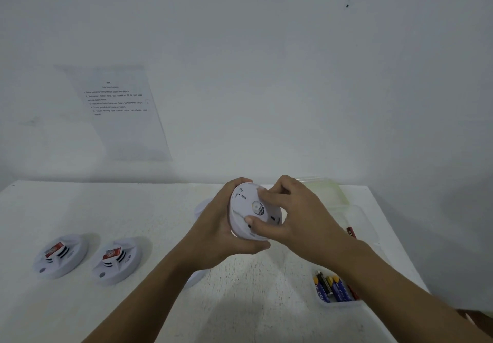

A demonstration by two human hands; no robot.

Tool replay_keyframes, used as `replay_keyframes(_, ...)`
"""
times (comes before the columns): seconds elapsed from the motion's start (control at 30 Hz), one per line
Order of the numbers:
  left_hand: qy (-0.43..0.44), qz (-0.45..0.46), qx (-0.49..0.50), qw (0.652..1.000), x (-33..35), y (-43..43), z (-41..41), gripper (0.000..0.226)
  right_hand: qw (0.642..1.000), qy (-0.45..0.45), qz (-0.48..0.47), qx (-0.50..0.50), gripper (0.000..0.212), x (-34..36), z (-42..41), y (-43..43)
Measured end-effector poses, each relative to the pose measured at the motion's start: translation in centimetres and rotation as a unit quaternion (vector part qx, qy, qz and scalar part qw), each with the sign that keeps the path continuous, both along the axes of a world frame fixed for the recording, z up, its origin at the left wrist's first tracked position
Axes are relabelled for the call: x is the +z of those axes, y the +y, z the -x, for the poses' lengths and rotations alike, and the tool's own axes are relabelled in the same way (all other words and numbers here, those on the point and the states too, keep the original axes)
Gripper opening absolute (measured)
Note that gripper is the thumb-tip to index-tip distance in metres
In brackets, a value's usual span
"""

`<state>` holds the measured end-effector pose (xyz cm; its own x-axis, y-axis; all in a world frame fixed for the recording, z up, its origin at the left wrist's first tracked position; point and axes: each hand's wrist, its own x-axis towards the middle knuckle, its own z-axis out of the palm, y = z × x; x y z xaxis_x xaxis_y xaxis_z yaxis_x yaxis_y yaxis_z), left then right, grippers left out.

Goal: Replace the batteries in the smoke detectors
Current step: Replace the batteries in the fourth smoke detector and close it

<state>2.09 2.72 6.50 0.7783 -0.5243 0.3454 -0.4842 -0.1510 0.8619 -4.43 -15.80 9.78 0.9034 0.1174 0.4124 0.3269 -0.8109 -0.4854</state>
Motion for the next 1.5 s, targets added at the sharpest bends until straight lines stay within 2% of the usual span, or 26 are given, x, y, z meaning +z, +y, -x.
replay_keyframes(0.23,0.016,0.018,-0.016,1.0,-0.3,-0.2,-0.1,0.082,0.999,-0.002,-0.021,-0.032,0.054,-0.5,-0.1,0.7)
replay_keyframes(0.37,-0.003,0.015,-0.01,1.0,0.1,-0.6,0.4,0.08,0.998,-0.03,-0.017,-0.051,0.067,-0.7,-0.2,1.1)
replay_keyframes(0.47,-0.018,0.003,0.005,1.0,0.3,-0.7,0.4,0.079,0.997,-0.041,-0.011,-0.056,0.068,-0.9,-0.4,1.1)
replay_keyframes(0.63,-0.027,-0.012,0.004,1.0,0.5,-0.5,0.2,0.087,0.996,-0.047,-0.071,-0.025,0.058,-0.4,-0.3,0.2)
replay_keyframes(0.73,-0.048,-0.028,0.003,0.998,0.4,-0.3,-0.5,0.091,0.997,-0.019,-0.076,0.008,0.062,0.0,0.0,-0.3)
replay_keyframes(0.9,-0.019,-0.04,0.003,0.999,-0.3,-0.1,-0.8,0.087,1.0,0.008,-0.011,0.017,0.061,0.3,0.1,-1.0)
replay_keyframes(1.03,-0.015,-0.042,-0.015,0.999,-0.3,-0.2,-0.6,0.091,0.999,-0.017,0.042,0.021,0.06,0.1,0.0,-0.9)
replay_keyframes(1.3,-0.011,-0.022,-0.017,1.0,0.2,-0.2,-0.1,0.089,0.998,-0.051,-0.03,0.03,0.059,-0.3,0.1,-1.1)
replay_keyframes(1.5,-0.04,-0.022,-0.023,0.999,1.3,0.1,0.2,0.088,0.994,-0.066,-0.079,0.031,0.043,-0.3,0.0,-1.3)
